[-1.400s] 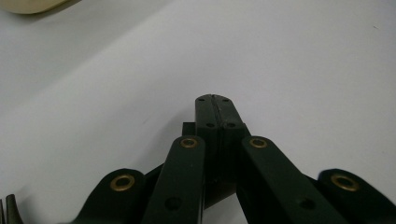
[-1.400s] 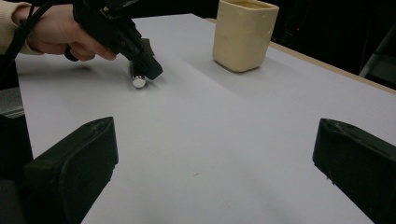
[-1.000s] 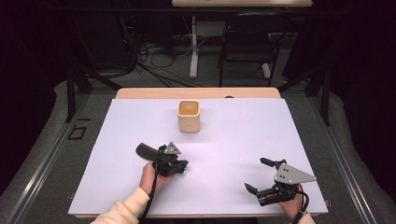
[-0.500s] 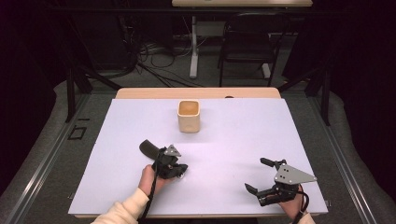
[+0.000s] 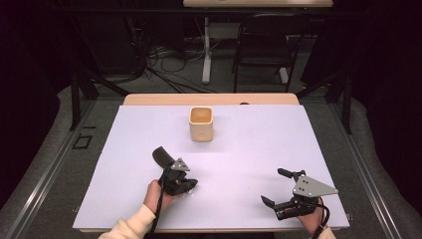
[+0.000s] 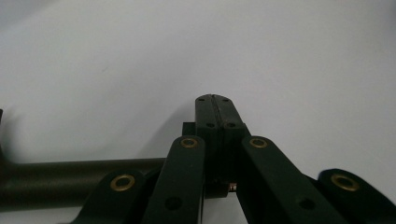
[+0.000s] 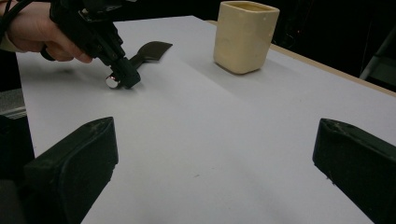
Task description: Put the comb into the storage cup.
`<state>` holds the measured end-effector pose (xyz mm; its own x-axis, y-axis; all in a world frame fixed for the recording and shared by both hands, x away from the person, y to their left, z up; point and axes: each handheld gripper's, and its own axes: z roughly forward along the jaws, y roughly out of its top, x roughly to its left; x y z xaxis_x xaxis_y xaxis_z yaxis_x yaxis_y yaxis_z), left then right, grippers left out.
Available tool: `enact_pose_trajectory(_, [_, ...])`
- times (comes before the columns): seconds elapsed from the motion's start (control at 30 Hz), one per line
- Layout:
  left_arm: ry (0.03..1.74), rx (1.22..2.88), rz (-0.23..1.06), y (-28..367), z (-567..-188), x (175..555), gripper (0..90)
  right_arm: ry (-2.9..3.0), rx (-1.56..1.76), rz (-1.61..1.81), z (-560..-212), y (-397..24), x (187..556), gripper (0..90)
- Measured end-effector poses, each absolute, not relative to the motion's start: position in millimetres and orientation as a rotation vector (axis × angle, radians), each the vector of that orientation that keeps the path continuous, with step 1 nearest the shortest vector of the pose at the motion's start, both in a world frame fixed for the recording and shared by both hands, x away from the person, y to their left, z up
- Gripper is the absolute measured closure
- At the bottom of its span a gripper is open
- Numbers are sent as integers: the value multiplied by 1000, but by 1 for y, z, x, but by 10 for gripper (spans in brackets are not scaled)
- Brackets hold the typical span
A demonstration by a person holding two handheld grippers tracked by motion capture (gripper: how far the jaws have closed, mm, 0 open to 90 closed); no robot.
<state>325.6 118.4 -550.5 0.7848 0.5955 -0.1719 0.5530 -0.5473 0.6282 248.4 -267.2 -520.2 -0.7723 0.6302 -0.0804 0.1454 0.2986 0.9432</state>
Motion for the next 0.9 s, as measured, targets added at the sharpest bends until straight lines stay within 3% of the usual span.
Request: enact_pose_trajectory(0.9, [853,2291,102,136,-548,306,900,2136,696,1473,-521,-267,249,0])
